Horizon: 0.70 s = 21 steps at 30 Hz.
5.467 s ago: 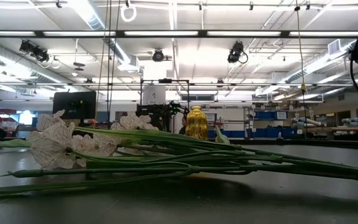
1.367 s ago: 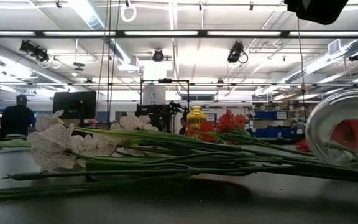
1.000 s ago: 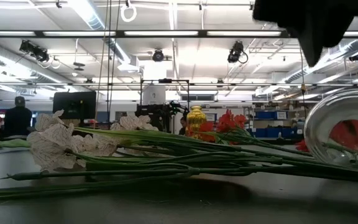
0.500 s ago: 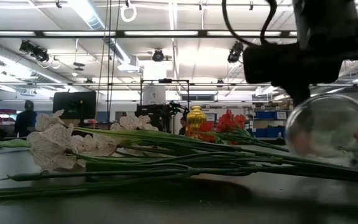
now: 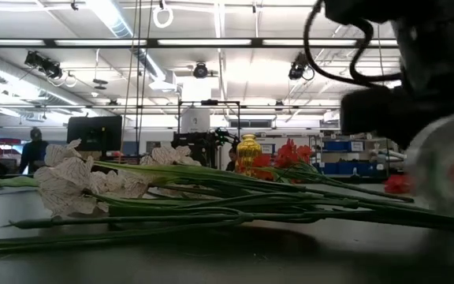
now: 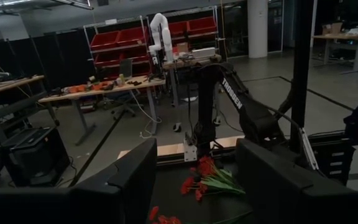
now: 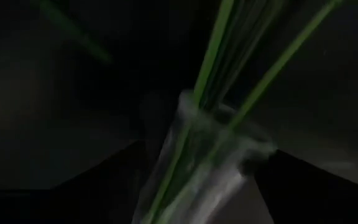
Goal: Sort flowers into vase by color
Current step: Adjust the transparent vase
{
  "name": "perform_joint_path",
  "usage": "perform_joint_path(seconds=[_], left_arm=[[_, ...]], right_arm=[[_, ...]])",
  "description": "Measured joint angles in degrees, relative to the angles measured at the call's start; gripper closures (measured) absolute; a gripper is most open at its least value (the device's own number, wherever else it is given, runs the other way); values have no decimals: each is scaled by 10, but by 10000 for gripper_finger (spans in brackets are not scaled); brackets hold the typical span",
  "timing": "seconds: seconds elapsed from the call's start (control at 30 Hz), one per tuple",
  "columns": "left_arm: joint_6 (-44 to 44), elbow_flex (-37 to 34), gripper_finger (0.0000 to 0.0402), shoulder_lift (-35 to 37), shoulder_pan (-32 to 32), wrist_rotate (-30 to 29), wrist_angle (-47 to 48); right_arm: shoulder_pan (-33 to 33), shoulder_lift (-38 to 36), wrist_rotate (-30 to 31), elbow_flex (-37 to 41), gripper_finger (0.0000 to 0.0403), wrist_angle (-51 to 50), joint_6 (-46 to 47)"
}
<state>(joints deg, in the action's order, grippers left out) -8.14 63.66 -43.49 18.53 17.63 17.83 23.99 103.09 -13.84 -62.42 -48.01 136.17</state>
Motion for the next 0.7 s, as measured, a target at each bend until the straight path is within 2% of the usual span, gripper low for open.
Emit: perform_joint_path(seconds=[0.2, 0.37, 0.63, 0.7], left_arm=[[0, 0, 177, 0, 0, 0, 0], [0, 0, 177, 0, 0, 0, 0], [0, 0, 177, 0, 0, 0, 0], [0, 0, 177, 0, 0, 0, 0]], right_arm=[[14, -5, 1, 51, 110, 61, -7], [15, -5, 13, 56, 118, 73, -17], [34, -7, 43, 56, 202, 59, -28], [37, -7, 54, 56, 208, 57, -32]])
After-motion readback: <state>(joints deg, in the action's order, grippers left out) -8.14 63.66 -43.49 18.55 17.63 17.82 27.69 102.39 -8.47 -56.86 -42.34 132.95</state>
